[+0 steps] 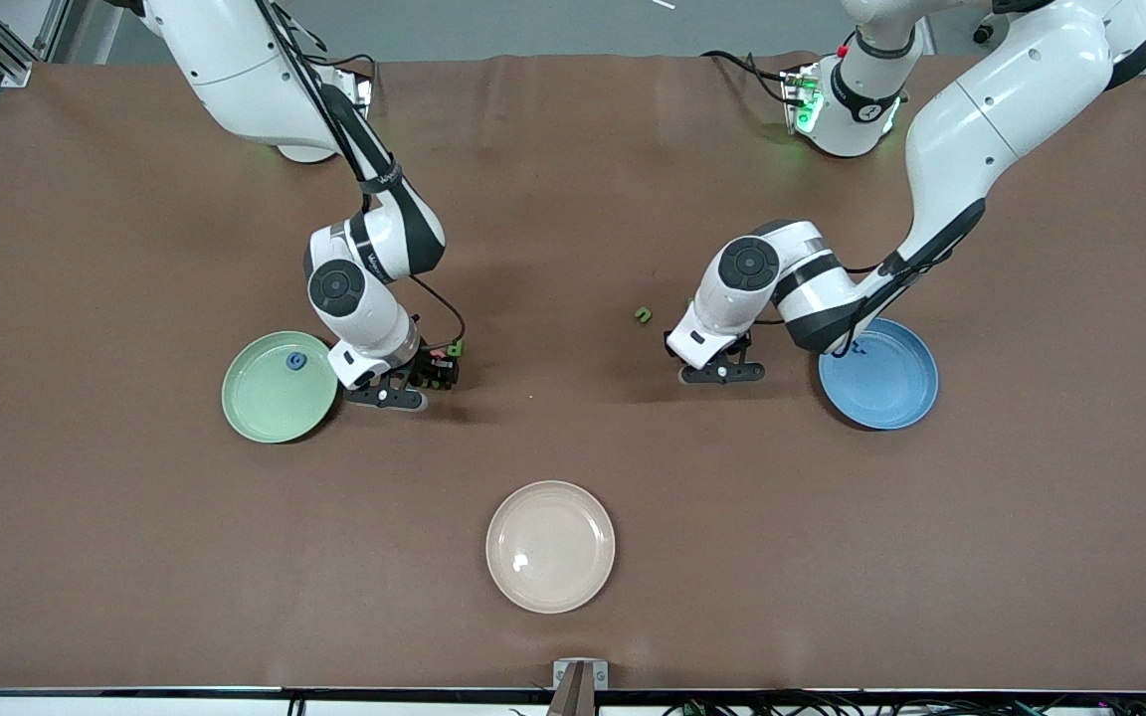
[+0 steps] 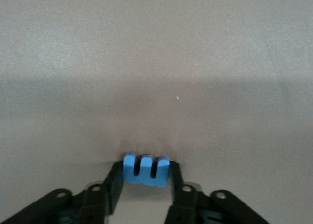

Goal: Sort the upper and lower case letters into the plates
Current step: 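Carry the N to the green plate while the left gripper carries m to blue plate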

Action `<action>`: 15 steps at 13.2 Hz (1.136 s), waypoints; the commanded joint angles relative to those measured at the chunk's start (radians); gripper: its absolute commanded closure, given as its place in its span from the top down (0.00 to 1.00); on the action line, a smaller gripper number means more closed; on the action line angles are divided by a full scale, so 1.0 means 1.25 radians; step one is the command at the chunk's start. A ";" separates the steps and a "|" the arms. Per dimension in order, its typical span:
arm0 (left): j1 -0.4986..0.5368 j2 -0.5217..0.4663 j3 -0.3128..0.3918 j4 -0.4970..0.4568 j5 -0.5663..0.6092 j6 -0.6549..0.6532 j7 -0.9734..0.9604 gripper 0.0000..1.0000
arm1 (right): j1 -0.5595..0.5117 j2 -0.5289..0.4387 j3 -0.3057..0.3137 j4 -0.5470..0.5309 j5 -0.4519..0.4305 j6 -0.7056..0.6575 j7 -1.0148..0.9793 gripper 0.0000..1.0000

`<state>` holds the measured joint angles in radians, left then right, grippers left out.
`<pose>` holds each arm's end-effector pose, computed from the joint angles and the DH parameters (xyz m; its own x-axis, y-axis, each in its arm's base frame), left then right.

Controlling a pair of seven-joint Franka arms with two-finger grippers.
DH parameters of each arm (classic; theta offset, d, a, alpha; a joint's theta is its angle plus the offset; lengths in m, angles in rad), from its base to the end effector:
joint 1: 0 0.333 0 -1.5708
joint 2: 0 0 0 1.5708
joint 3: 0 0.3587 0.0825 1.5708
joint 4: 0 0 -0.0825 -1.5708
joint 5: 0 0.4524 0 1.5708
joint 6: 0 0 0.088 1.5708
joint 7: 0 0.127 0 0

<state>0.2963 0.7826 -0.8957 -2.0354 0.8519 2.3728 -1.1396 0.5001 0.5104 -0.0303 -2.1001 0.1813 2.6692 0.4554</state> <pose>0.5310 -0.3584 0.1389 0.9995 0.0139 -0.0270 0.0146 -0.9996 0.0229 0.5748 0.2872 0.1358 0.9900 -0.1406 0.0146 -0.1386 -0.9860 -0.0926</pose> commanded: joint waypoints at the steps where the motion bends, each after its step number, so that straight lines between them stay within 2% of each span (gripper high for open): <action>1: -0.006 0.000 0.008 0.001 0.008 0.014 0.045 0.38 | 0.011 0.011 -0.008 0.007 0.012 -0.007 0.009 0.63; 3: -0.008 0.000 0.021 0.001 0.027 0.031 0.044 0.30 | 0.016 0.016 -0.008 0.009 0.011 -0.007 0.009 0.53; 5: -0.009 -0.001 0.022 0.001 0.027 0.033 0.042 0.18 | 0.015 0.018 -0.008 0.009 0.007 -0.007 0.006 0.31; 7: 0.000 -0.015 0.021 0.002 0.027 0.028 0.047 0.15 | 0.012 0.018 -0.009 0.009 0.007 -0.009 0.005 0.05; 8: 0.011 -0.022 0.016 0.001 0.027 0.022 0.065 0.15 | 0.009 0.016 -0.009 0.010 0.007 -0.009 0.005 0.00; 10: 0.047 -0.052 -0.012 -0.003 0.022 -0.001 0.097 0.14 | 0.002 0.004 -0.014 0.016 0.006 -0.054 -0.001 0.00; 12: 0.166 -0.053 -0.115 -0.003 0.022 -0.094 0.161 0.14 | -0.012 -0.025 -0.016 0.048 0.001 -0.161 -0.005 0.00; 15: 0.367 -0.052 -0.244 -0.043 0.022 -0.162 0.276 0.14 | -0.037 -0.076 -0.057 0.071 -0.032 -0.304 -0.099 0.00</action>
<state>0.6011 0.7442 -1.1111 -2.0290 0.8736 2.1977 -0.8744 0.4859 0.4811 -0.0794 -2.0062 0.1673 2.3779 0.4024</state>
